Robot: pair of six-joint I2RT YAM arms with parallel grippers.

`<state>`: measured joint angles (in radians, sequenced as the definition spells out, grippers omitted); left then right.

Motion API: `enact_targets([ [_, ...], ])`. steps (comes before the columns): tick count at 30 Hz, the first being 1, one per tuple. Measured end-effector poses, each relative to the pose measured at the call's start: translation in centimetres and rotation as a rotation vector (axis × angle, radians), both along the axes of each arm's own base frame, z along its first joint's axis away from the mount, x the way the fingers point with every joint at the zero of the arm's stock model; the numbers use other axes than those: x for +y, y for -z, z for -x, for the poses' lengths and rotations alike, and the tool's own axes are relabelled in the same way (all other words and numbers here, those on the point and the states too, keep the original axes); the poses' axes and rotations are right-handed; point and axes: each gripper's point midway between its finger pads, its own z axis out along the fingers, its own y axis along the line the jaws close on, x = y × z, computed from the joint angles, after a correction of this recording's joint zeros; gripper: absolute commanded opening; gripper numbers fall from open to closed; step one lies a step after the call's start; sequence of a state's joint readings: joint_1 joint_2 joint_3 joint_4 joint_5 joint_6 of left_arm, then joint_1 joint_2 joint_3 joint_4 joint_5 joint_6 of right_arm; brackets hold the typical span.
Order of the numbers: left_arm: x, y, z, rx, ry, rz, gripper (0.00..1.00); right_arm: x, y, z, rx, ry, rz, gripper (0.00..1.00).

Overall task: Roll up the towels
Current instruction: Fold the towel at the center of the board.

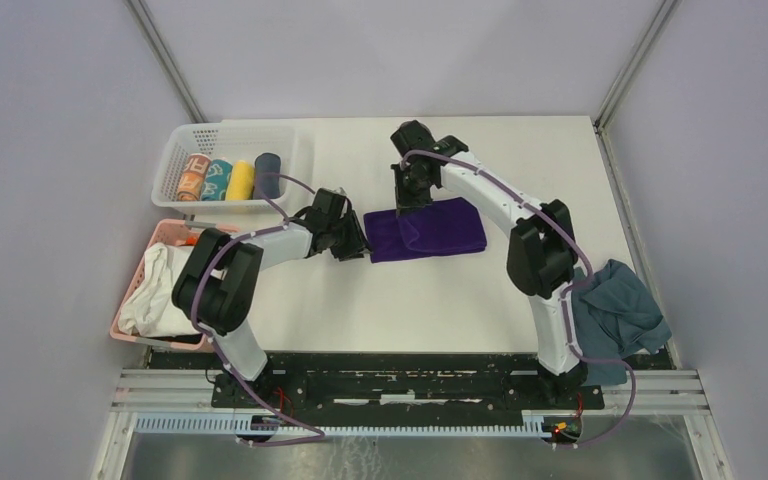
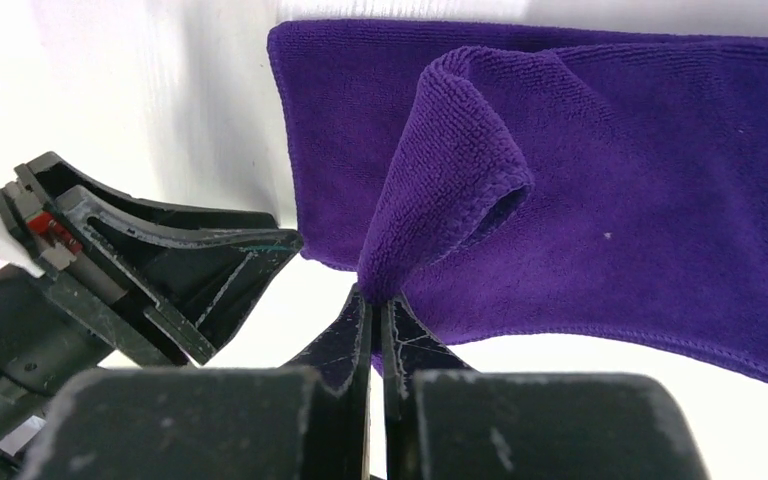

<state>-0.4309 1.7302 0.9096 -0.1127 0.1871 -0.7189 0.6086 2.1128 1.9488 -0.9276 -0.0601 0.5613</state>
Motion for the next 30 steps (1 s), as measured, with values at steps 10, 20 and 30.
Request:
enact_targets([
  [10, -0.4, 0.3, -0.1, -0.005, 0.008, 0.003, 0.29, 1.9, 3.8, 0.2, 0.052, -0.013, 0.021, 0.09],
  [20, -0.9, 0.5, -0.3, -0.015, 0.020, 0.013, 0.23, 2.7, 5.6, 0.4, 0.088, -0.018, 0.017, 0.10],
  [30, -1.2, 0.5, -0.1, -0.015, 0.027, 0.013, 0.21, 2.7, 4.7, 0.4, 0.074, -0.015, 0.005, 0.10],
])
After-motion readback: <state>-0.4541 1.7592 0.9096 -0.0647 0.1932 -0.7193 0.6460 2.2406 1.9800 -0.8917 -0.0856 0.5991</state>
